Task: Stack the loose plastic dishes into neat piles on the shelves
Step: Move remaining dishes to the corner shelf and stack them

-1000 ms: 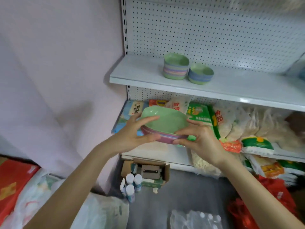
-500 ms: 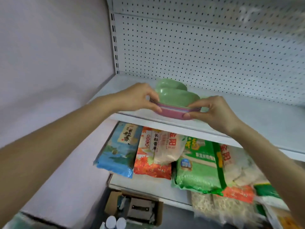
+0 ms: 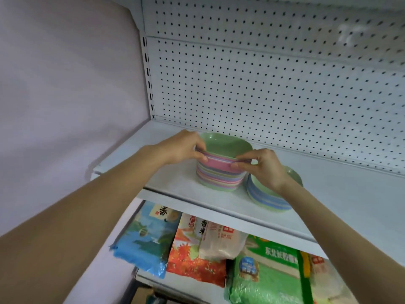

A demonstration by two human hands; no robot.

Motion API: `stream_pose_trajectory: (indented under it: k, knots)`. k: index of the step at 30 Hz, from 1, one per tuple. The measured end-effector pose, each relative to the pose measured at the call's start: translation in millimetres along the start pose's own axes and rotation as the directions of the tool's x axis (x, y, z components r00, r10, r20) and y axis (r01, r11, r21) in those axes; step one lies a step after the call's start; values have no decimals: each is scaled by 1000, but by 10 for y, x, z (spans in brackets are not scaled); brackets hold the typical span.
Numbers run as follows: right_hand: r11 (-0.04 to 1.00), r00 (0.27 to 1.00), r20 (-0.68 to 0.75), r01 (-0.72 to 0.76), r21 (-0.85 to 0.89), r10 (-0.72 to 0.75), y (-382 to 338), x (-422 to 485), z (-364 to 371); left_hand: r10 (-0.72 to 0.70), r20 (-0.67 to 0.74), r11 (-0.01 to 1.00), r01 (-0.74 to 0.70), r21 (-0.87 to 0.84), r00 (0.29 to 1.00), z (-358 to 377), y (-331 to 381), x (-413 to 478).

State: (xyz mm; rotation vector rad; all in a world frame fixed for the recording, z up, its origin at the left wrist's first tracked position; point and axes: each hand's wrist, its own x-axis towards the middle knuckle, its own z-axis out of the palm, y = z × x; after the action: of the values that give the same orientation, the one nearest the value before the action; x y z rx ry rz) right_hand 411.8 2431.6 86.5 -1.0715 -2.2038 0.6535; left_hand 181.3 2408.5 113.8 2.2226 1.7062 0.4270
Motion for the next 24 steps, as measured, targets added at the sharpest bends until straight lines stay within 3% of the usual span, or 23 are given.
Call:
stream_pose_trajectory:
  k: [5,9,16,21,24]
  knots:
    - [997,998,57,9,-76,-4,109,116,-30,9,74,990,-19,140,997,93,-62,116]
    - [981,980,196,3,-195,36,128,208,-115,9,189,946,-69,316,982,187,-94,137]
    - [884,910,393,74,-461,128,68,349,-169,34,237,885,-139,445,971,135,-55,290]
    - [882,882,417,1,-470,221,115,399,-139,9,222,914,-98,395,975,192,-88,330]
    - [821,853,445,35,-570,273,99,459,-143,17,224,853,-131,505,974,224,-32,288]
